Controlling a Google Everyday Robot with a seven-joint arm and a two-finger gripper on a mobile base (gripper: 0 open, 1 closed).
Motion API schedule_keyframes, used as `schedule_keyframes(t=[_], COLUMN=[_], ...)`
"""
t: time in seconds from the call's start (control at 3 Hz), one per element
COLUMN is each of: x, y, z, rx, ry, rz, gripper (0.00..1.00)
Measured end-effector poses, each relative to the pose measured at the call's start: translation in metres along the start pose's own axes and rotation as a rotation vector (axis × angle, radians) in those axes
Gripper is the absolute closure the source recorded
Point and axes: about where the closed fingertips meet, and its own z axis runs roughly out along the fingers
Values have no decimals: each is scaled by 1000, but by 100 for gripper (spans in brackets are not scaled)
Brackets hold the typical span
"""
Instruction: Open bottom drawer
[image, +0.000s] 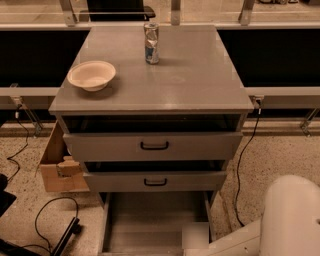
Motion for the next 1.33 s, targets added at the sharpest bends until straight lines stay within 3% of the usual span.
schedule_keyframes(t=[0.67,1.33], x=[1,1], y=[4,4], z=[-4,-4], rx=[14,14], ry=[1,1], rz=[-2,-2], gripper=[100,62])
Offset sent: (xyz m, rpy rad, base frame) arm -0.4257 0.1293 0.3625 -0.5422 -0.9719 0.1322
